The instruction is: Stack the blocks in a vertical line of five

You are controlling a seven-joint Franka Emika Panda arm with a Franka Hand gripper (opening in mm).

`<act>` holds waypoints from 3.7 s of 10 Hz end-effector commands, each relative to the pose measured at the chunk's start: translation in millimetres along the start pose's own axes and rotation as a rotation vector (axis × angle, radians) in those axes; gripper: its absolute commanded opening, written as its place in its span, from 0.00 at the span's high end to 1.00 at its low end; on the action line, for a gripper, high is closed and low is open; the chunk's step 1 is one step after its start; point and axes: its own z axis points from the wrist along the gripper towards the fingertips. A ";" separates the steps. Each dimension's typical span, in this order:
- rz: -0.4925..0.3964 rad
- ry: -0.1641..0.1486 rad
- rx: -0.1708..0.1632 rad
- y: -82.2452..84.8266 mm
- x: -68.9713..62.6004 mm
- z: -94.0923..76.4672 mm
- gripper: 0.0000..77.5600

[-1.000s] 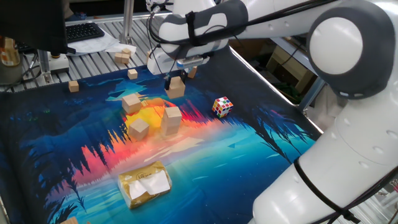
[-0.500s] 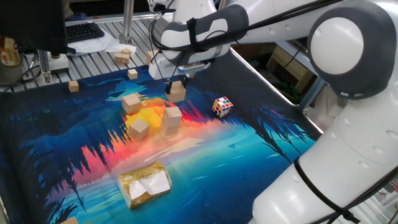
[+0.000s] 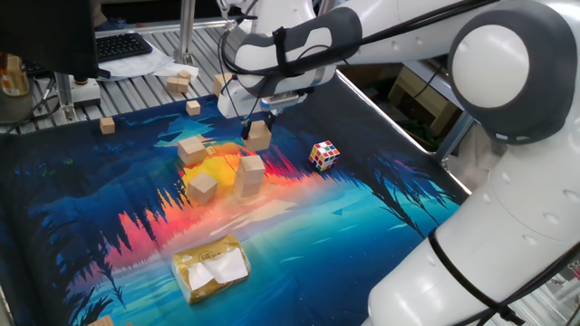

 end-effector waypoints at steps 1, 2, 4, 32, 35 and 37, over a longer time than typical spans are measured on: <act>0.007 -0.015 -0.009 5.2 13.8 18.1 0.99; 0.005 -0.013 -0.009 5.2 14.6 19.0 0.99; 0.005 -0.008 -0.017 5.7 15.8 20.8 0.99; 0.037 0.019 -0.014 8.6 17.7 40.2 0.99; 0.037 0.018 -0.008 8.6 17.7 40.2 0.99; 0.037 0.018 -0.008 8.6 17.7 40.2 0.00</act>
